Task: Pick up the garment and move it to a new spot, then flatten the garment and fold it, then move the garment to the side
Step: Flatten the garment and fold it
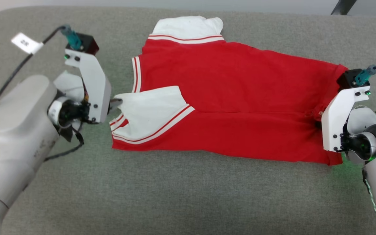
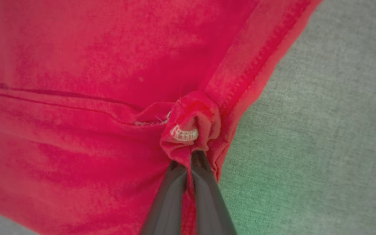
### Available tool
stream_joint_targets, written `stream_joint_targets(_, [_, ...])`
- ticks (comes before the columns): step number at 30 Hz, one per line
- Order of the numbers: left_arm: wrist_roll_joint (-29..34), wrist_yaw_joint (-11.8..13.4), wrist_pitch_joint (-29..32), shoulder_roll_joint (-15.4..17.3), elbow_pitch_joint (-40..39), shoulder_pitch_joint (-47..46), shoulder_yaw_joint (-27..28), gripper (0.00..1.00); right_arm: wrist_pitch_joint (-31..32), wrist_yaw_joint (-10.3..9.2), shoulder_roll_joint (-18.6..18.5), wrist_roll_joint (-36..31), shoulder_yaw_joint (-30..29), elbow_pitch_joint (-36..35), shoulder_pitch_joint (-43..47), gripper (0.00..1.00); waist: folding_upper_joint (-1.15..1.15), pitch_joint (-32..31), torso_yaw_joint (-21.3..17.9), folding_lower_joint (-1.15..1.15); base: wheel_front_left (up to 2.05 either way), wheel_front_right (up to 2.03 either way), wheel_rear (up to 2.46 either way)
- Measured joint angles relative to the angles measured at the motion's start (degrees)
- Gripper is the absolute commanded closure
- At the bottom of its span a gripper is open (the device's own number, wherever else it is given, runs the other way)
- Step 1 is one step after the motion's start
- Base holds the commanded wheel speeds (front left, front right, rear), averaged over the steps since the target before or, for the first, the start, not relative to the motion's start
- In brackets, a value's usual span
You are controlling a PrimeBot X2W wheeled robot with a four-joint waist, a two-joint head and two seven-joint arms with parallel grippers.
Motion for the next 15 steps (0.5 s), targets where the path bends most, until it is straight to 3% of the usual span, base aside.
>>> stream_joint_targets(2, [-0.6,0.0,-0.5,-0.2,0.0,0.9,0.2,0.0,0.1,0.0,0.5,-1.2,-0.2,1.8,-0.5,0.67,0.0,-0.4,0.2,0.0,0.0,0.0,0.0])
stream_joint_targets(4, [-0.6,0.0,-0.6,-0.5,-0.1,1.5,0.1,0.0,0.2,0.0,1.0,-2.2,-0.4,3.9,-1.2,0.51,0.0,-0.8,0.4,0.0,0.0,0.0,0.0])
stream_joint_targets(5, [-0.6,0.0,-0.7,-0.5,0.0,1.9,0.0,0.0,0.2,0.0,1.2,-2.6,-0.5,4.6,-1.4,0.15,0.0,-1.1,0.5,0.0,0.0,0.0,0.0])
stream_joint_targets(6, [-0.8,0.0,-1.1,-0.6,0.0,2.2,0.1,0.0,0.2,0.0,1.3,-2.9,-0.6,5.4,-1.6,0.0,0.0,-1.3,0.6,0.0,0.0,0.0,0.0])
stream_joint_targets(15, [-1.5,-0.5,-4.7,-0.9,0.5,5.2,0.6,0.0,-2.3,-0.01,1.6,-3.9,-1.1,8.6,-1.5,0.0,0.0,-4.6,1.4,0.0,0.0,0.0,0.0])
